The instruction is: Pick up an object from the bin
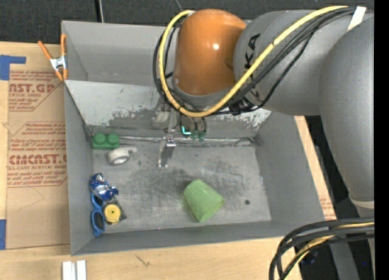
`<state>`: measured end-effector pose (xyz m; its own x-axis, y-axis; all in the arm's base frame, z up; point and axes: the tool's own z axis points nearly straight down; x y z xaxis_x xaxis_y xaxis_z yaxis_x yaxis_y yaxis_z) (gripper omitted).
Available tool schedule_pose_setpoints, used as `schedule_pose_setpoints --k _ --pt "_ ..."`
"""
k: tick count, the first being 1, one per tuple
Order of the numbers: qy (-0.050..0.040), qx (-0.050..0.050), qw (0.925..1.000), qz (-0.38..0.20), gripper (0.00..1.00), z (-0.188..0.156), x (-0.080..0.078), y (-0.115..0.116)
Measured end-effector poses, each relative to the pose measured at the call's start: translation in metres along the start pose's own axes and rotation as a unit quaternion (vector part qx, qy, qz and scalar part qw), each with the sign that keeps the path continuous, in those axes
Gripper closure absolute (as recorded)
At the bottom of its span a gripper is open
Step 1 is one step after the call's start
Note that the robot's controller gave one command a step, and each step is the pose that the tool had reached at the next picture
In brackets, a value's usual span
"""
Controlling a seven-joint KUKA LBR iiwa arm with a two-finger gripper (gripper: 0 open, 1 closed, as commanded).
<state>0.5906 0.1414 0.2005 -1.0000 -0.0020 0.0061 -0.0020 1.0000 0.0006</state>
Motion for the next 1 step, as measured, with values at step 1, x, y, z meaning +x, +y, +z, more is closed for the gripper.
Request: schedule_pose_setpoints --k 1 --pt "-0.0064 -0.001 0.9948 0.102 0.00 0.1280 -0.0026 0.0466"
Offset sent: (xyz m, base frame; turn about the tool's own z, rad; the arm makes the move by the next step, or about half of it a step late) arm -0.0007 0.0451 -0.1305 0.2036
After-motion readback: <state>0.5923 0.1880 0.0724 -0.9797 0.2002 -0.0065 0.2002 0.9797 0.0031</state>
